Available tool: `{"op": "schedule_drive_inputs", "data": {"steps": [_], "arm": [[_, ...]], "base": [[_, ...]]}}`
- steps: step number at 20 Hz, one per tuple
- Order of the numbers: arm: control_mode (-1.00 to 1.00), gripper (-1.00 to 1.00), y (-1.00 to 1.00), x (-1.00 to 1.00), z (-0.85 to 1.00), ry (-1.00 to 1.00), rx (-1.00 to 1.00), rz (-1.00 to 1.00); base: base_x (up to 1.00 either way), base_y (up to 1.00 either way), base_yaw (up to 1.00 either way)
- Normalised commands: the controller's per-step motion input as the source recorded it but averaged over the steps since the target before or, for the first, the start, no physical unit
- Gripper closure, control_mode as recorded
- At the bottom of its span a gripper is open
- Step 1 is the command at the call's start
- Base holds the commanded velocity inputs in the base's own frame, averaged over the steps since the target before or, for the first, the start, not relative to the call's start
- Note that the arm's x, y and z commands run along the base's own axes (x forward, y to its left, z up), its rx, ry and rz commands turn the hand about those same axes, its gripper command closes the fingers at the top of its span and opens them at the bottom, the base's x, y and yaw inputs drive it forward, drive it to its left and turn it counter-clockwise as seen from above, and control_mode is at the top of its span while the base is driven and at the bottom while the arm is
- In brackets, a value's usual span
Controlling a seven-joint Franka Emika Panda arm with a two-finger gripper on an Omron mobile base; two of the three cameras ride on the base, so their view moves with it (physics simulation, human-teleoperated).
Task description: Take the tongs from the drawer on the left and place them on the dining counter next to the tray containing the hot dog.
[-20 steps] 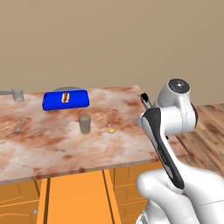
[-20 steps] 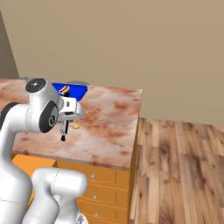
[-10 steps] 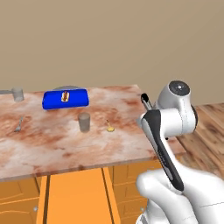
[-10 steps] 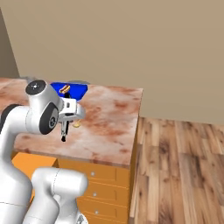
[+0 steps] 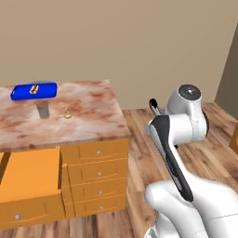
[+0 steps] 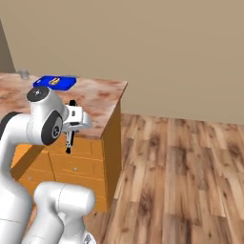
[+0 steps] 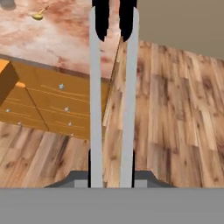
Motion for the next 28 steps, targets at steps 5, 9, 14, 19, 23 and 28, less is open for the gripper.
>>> {"op": "schedule_drive_inputs", "data": {"steps": [5, 9, 14, 19, 23, 28], "arm": [[1.0, 1.0, 0.0, 0.0, 0.0, 0.0, 0.0, 0.0], [1.0, 1.0, 0.0, 0.0, 0.0, 0.0, 0.0, 0.0], [1.0, 1.0, 0.0, 0.0, 0.0, 0.0, 0.0, 0.0], [1.0, 1.0, 0.0, 0.0, 0.0, 0.0, 0.0, 0.0], [1.0, 1.0, 0.0, 0.0, 0.0, 0.0, 0.0, 0.0], [1.0, 1.0, 0.0, 0.0, 0.0, 0.0, 0.0, 0.0]], "base": [[-0.34, -1.0, 0.03], [0.32, -1.0, 0.21], [0.9, -1.0, 0.17], [0.99, -1.0, 0.11], [1.0, -0.83, 0.08], [1.0, -0.69, 0.14]]}}
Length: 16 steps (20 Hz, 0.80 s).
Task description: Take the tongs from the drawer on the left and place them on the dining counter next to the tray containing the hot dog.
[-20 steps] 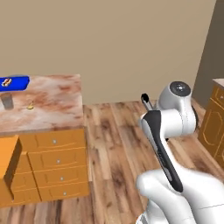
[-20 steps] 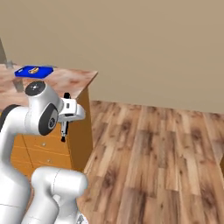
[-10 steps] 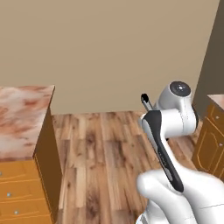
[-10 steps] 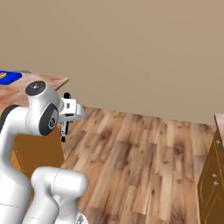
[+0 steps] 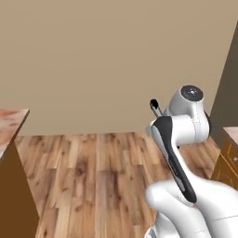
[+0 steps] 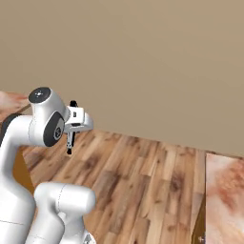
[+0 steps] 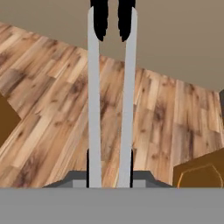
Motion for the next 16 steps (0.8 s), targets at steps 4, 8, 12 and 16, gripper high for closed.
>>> {"op": "schedule_drive_inputs", "data": {"steps": [4, 8, 12, 16], "arm": [[1.0, 1.0, 0.0, 0.0, 0.0, 0.0, 0.0, 0.0], [1.0, 1.0, 0.0, 0.0, 0.0, 0.0, 0.0, 0.0], [1.0, 1.0, 0.0, 0.0, 0.0, 0.0, 0.0, 0.0], [1.0, 1.0, 0.0, 0.0, 0.0, 0.0, 0.0, 0.0]], "base": [[1.0, -0.43, 0.04], [1.0, -0.09, 0.04], [1.0, 0.0, 0.04], [1.0, 0.13, 0.09]]}}
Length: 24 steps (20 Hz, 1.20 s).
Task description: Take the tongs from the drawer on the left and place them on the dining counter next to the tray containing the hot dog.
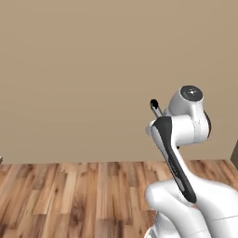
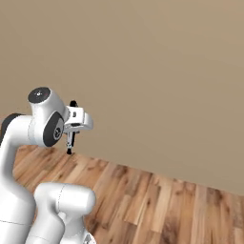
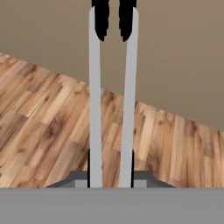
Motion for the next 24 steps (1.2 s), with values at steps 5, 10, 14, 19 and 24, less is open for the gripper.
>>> {"op": "schedule_drive_inputs", "data": {"steps": [5, 10, 14, 19, 24], "arm": [[1.0, 1.0, 0.0, 0.0, 0.0, 0.0, 0.0, 0.0], [1.0, 1.0, 0.0, 0.0, 0.0, 0.0, 0.0, 0.0], [1.0, 1.0, 0.0, 0.0, 0.0, 0.0, 0.0, 0.0], [1.0, 1.0, 0.0, 0.0, 0.0, 0.0, 0.0, 0.0], [1.0, 1.0, 0.0, 0.0, 0.0, 0.0, 0.0, 0.0]], "base": [[1.0, 0.32, 0.21], [0.99, 0.39, 0.53], [0.79, 0.19, 0.72], [0.57, 0.07, 0.79], [0.33, -0.13, 0.88]]}}
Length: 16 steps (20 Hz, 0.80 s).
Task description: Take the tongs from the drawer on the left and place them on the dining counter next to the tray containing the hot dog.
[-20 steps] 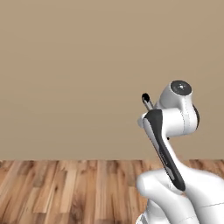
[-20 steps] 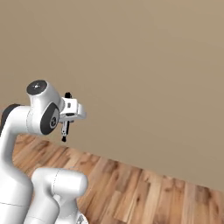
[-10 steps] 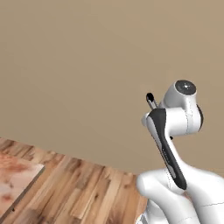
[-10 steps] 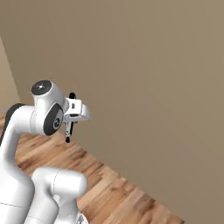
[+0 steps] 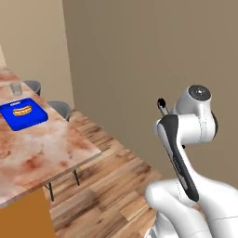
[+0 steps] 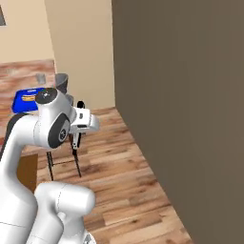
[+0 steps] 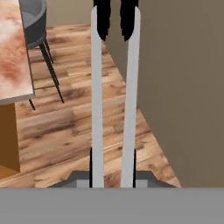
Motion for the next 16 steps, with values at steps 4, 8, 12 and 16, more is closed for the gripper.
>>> {"op": "schedule_drive_inputs", "data": {"steps": [4, 8, 12, 16], "arm": [[1.0, 1.0, 0.0, 0.0, 0.0, 0.0, 0.0, 0.0], [1.0, 1.0, 0.0, 0.0, 0.0, 0.0, 0.0, 0.0], [1.0, 1.0, 0.0, 0.0, 0.0, 0.0, 0.0, 0.0], [1.0, 1.0, 0.0, 0.0, 0.0, 0.0, 0.0, 0.0]], "base": [[0.06, -0.64, 0.61], [0.0, -0.67, 0.44], [-0.01, -0.65, 0.37], [0.2, -0.64, 0.52]]}}
